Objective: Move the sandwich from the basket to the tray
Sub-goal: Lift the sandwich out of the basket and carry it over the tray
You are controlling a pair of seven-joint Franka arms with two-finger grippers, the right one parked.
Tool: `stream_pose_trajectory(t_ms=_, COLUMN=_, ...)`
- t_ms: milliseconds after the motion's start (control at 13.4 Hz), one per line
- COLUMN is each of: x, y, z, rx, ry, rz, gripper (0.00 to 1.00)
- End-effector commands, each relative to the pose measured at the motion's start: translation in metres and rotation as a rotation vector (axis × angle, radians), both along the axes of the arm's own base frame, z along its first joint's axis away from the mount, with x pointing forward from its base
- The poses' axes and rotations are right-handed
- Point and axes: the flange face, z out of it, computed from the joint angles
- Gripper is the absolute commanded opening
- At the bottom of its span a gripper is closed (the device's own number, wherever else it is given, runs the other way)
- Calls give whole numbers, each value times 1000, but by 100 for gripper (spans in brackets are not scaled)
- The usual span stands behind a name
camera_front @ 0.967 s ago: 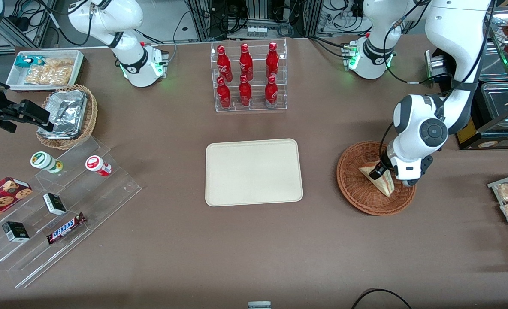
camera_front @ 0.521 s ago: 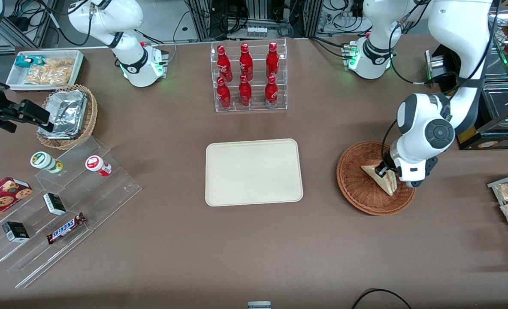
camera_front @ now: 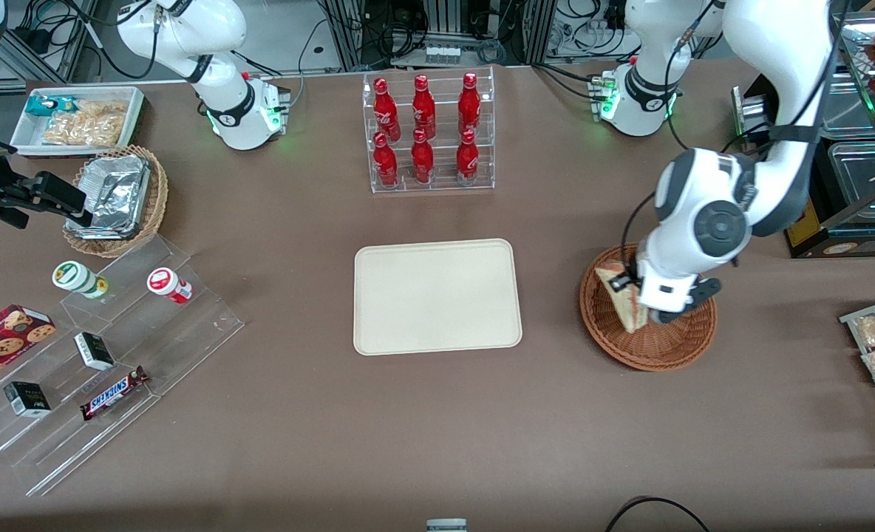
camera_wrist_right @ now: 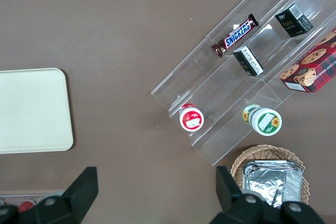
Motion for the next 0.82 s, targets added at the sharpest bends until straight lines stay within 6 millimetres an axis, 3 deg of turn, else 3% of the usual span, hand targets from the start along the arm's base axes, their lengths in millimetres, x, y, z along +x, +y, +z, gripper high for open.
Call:
stream_pose_trajectory(t_ms=0, x=11, y=-58, z=-4, rx=-4, ry=-10, rz=-147, gripper=11)
stream_pose_trajectory(t_ms=149, x=11, y=-100, z=-3, rx=-51, ry=-18, rz=-191, gripper=12)
stream_pose_trajectory(t_ms=372, x=-5, y=-184, z=-8, rx=-68, ry=-38, rz=-206, gripper=12)
stream_pose_trajectory(t_ms=744, x=-12, y=-266, z=-24, rx=-67, ry=-92, rz=-153, gripper=12)
